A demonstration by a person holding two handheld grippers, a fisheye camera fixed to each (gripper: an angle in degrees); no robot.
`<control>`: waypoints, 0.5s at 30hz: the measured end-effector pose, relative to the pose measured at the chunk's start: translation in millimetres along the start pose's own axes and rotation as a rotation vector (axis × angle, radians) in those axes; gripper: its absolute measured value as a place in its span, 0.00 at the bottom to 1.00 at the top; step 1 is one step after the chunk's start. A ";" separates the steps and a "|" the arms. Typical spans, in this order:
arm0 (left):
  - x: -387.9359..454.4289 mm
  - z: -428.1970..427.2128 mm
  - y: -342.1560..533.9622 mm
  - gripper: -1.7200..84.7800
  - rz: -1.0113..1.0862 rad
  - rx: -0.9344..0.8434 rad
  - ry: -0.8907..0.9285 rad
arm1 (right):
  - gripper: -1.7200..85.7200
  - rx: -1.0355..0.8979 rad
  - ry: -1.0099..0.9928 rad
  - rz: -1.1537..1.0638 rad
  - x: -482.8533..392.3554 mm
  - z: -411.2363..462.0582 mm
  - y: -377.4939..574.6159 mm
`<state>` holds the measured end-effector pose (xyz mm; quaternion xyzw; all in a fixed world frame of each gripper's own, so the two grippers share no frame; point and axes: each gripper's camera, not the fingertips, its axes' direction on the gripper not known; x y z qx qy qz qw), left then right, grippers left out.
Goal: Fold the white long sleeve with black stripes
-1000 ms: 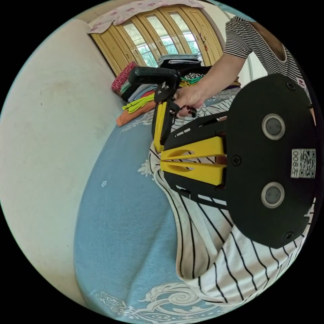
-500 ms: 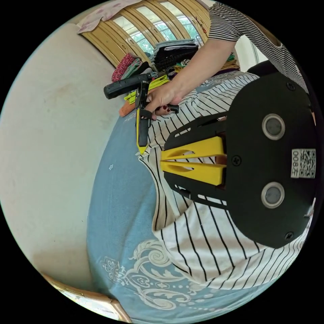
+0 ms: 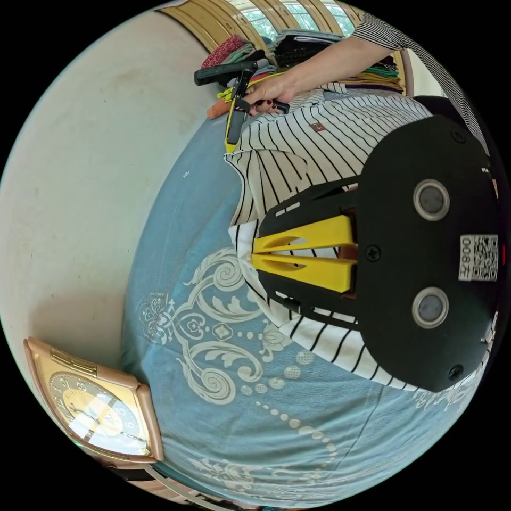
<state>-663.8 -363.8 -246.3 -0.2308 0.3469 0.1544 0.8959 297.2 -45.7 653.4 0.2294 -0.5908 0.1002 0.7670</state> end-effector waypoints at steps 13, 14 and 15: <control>2.1 -110.5 66.8 0.11 -0.011 0.007 0.043 | 0.10 -0.027 0.048 0.002 27.2 -75.0 88.6; 6.9 -106.8 57.2 0.11 -0.025 -0.008 0.036 | 0.10 -0.036 0.029 -0.015 19.1 -68.9 78.1; 13.8 -102.3 47.7 0.11 -0.029 -0.011 0.057 | 0.10 -0.037 0.029 -0.018 15.0 -66.4 72.7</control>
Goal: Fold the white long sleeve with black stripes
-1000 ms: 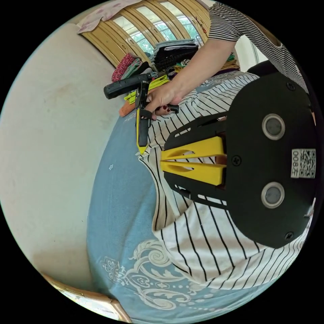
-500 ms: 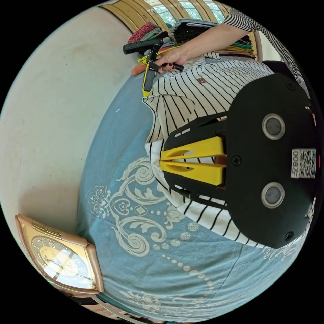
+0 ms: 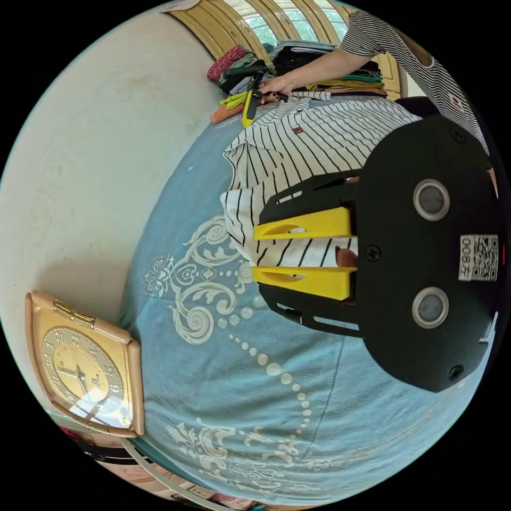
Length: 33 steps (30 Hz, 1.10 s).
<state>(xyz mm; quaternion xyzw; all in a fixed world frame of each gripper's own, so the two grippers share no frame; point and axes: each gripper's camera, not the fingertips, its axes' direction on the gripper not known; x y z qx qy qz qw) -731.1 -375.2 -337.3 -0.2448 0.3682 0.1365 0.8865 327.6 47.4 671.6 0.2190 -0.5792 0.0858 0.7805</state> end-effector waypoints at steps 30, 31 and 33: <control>118.2 -191.0 144.6 0.12 0.019 -0.029 -0.005 | 0.09 0.045 0.057 -0.003 -87.1 -86.0 4.3; 117.8 -196.9 157.4 0.12 0.011 -0.051 -0.012 | 0.10 0.009 0.083 0.003 -86.5 -91.3 22.7; 121.9 -217.7 202.1 0.12 -0.002 -0.117 -0.087 | 0.10 -0.050 0.140 0.023 -86.3 -95.7 48.6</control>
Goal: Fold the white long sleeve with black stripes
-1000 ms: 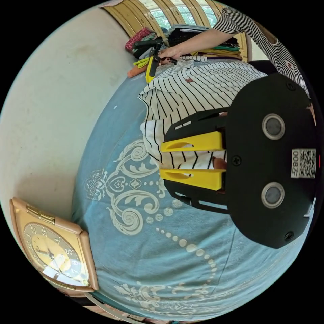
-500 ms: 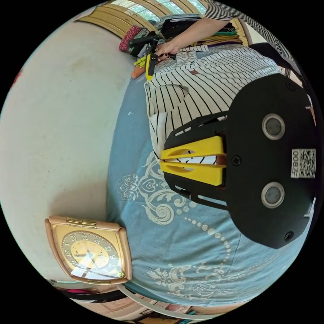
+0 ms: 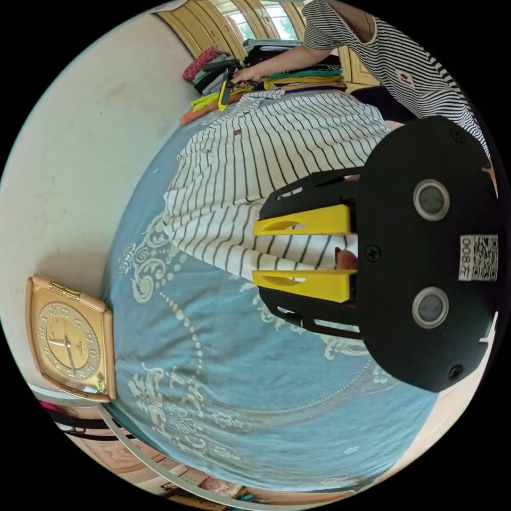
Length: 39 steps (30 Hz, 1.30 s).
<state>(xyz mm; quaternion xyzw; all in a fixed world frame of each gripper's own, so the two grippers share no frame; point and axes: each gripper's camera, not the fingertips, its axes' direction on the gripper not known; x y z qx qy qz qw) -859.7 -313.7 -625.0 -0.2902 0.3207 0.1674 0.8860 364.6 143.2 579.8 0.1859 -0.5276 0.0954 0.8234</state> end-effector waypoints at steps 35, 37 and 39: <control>8.5 -208.6 325.8 0.13 -0.348 -0.134 0.363 | 0.12 -0.266 -0.228 0.272 -162.2 -150.3 296.4; 0.4 -209.1 340.9 0.14 -0.354 -0.175 0.356 | 0.12 -0.267 -0.243 0.314 -164.1 -154.3 315.7; -12.2 -199.5 357.2 0.14 -0.400 -0.202 0.455 | 0.12 -0.277 -0.268 0.344 -166.2 -153.0 328.1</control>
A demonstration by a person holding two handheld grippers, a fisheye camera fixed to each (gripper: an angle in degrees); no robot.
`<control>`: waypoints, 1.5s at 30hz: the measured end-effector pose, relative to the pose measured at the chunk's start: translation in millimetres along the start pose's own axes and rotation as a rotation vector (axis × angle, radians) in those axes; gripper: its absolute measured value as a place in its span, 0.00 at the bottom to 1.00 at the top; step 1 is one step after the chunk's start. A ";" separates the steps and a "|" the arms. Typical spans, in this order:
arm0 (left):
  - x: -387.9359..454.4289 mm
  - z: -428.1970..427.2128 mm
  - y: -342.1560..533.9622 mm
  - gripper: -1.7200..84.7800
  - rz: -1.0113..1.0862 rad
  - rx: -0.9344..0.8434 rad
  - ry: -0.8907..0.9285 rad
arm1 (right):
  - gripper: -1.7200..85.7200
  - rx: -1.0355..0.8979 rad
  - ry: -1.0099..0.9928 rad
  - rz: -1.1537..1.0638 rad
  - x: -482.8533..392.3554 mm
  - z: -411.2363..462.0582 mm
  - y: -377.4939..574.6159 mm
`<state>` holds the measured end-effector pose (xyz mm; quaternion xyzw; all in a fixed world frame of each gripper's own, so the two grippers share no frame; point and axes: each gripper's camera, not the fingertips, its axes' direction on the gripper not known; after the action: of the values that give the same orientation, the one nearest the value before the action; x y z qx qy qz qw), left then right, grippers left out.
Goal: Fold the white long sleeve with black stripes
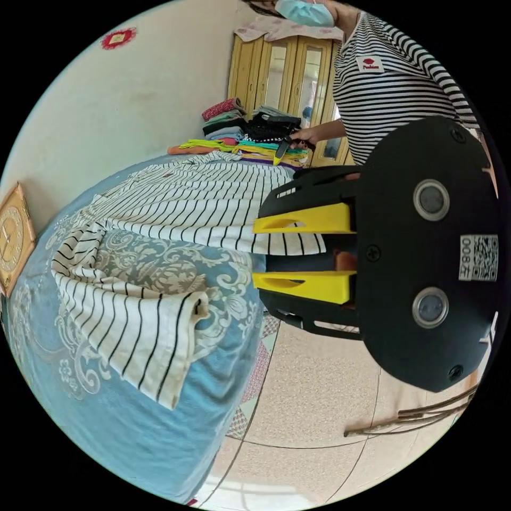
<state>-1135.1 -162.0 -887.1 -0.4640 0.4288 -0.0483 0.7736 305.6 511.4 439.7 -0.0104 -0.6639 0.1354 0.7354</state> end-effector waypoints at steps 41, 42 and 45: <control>-208.6 53.6 5.3 0.05 0.001 0.079 -0.025 | 0.02 0.017 -0.072 0.146 -16.8 -35.6 148.3; -214.9 54.8 -1.6 0.05 0.006 0.107 -0.033 | 0.02 0.030 -0.051 0.157 -16.2 -41.0 150.9; -219.3 69.2 -39.8 0.05 0.058 0.157 -0.064 | 0.02 0.128 -0.045 0.132 -23.4 -71.9 147.8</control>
<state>-1210.9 -34.0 -707.2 -0.3906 0.4123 -0.0445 0.8219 346.6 660.5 379.6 -0.0038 -0.6680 0.2259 0.7090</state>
